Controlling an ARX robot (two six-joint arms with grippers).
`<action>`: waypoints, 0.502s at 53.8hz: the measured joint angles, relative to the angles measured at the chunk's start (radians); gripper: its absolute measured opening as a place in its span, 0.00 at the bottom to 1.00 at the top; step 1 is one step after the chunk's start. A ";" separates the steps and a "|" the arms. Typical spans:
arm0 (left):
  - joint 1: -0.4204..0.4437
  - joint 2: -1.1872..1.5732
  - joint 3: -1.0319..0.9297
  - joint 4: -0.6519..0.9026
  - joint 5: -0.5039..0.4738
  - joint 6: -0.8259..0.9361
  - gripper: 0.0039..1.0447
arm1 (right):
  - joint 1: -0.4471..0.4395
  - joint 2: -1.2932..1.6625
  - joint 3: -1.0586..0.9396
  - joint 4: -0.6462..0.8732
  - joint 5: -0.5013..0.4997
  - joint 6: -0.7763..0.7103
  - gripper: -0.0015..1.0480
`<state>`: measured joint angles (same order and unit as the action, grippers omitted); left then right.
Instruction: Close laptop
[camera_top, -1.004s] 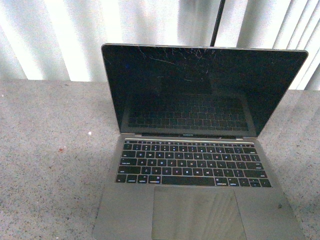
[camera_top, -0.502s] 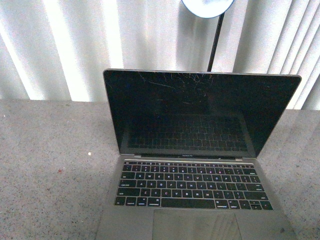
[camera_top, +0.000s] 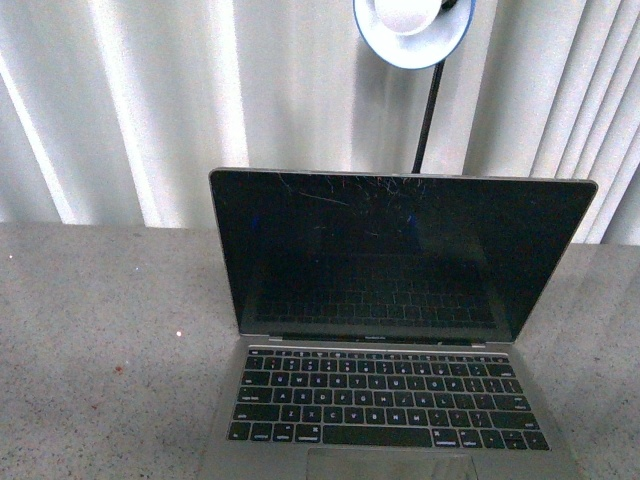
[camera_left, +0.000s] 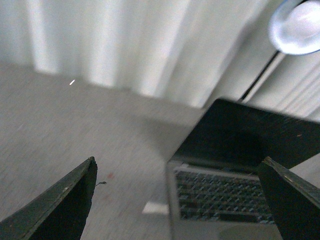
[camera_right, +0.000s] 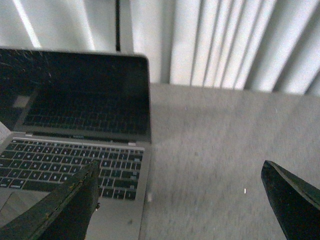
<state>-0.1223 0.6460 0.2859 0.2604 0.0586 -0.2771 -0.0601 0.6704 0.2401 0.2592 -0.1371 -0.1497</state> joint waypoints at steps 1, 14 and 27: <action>-0.002 0.023 0.012 0.019 0.011 0.002 0.94 | -0.009 0.072 0.026 0.063 -0.021 -0.031 0.93; -0.116 0.508 0.286 0.186 -0.038 0.149 0.94 | -0.014 0.481 0.202 0.258 -0.119 -0.288 0.93; -0.211 0.756 0.542 0.128 -0.101 0.310 0.94 | -0.008 0.604 0.345 0.236 -0.294 -0.393 0.93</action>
<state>-0.3336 1.4017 0.8280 0.3882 -0.0422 0.0330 -0.0681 1.2747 0.5850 0.4950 -0.4316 -0.5430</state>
